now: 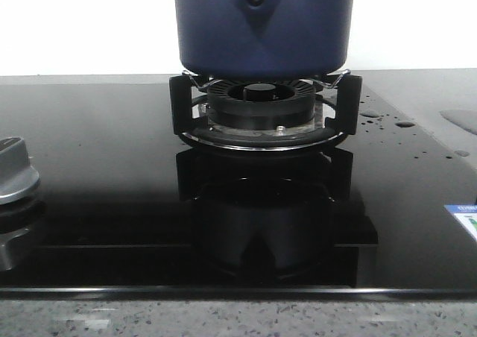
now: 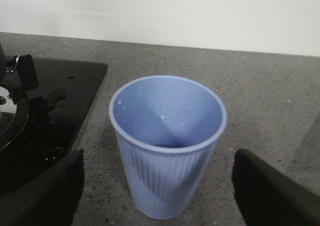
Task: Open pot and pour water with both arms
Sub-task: 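Reach the right gripper to the light blue ribbed cup and grasp it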
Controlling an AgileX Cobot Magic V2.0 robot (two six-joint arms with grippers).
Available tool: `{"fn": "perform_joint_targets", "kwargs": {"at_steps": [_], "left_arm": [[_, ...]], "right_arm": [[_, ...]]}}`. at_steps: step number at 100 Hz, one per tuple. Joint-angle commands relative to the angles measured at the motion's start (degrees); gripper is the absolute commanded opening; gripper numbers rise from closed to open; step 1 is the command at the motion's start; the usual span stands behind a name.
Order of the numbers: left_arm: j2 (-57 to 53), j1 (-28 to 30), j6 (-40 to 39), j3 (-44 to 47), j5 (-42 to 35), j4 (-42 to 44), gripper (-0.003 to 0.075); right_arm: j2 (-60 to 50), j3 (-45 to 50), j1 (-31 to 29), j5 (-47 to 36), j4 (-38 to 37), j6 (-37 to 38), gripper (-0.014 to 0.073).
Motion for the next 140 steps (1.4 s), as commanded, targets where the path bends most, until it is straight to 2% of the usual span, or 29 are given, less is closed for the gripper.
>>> {"fn": "perform_joint_targets", "kwargs": {"at_steps": [1, 16, 33, 57, 76, 87, 98, 116, 140], "left_arm": [[-2.77, 0.19, -0.51, -2.03, 0.38, -5.04, 0.025], [-2.77, 0.19, -0.51, -2.03, 0.38, -5.04, 0.025], [-2.77, 0.19, -0.51, -2.03, 0.38, -4.91, 0.025], [-2.77, 0.19, -0.51, -2.03, 0.47, -4.49, 0.025], [-2.77, 0.19, -0.51, -2.03, 0.47, -4.08, 0.025], [-2.77, 0.19, -0.51, -2.03, 0.47, -4.08, 0.025], [-2.77, 0.19, -0.51, -2.03, 0.47, -4.08, 0.0249], [-2.77, 0.19, -0.51, -2.03, 0.47, -4.08, 0.025], [-2.77, 0.19, -0.51, -2.03, 0.47, -4.01, 0.025]], "right_arm": [[2.6, -2.22, -0.56, -6.3, 1.24, 0.22, 0.0545], [6.85, -2.22, -0.56, -11.05, 2.5, 0.22, 0.0545], [11.44, -2.22, -0.56, -11.12, 4.17, 0.22, 0.0545], [11.8, -2.22, -0.7, -14.11, 4.17, 0.22, 0.0545], [13.82, -2.22, -6.18, -15.36, 5.25, 0.22, 0.0545], [14.64, -2.11, -9.01, -19.64, 7.16, 0.22, 0.0545], [15.55, -2.11, -8.92, -24.62, 7.16, 0.22, 0.0545], [19.39, -2.11, -8.91, -27.38, 7.04, 0.22, 0.0545], [27.62, -2.11, -8.91, -38.56, 7.04, 0.22, 0.0545]]}}
